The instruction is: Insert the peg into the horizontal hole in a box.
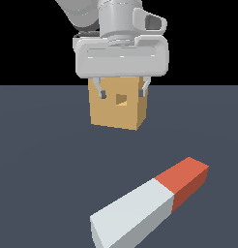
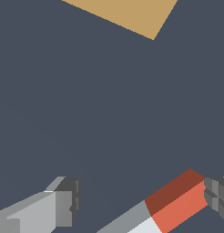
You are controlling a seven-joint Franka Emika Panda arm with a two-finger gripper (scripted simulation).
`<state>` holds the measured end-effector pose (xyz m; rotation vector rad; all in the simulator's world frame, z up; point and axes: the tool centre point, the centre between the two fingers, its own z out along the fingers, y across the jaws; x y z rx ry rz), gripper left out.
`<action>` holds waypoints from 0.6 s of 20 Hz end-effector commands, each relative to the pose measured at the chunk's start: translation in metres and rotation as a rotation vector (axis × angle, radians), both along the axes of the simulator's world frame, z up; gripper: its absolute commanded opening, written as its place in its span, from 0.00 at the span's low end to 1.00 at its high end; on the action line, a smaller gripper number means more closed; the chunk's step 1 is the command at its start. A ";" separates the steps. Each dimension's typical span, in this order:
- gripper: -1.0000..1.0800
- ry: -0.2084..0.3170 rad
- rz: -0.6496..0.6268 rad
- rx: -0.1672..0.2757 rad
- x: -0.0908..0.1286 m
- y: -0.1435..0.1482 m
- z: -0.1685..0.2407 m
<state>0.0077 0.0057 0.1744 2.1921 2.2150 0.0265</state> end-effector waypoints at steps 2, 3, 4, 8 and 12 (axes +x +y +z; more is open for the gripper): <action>0.96 0.000 -0.001 0.000 0.000 0.000 0.000; 0.96 0.000 -0.004 0.000 0.000 -0.001 0.000; 0.96 0.000 -0.008 0.000 0.001 -0.001 -0.001; 0.96 0.001 -0.046 0.000 0.005 -0.007 -0.005; 0.96 0.003 -0.116 0.001 0.012 -0.018 -0.012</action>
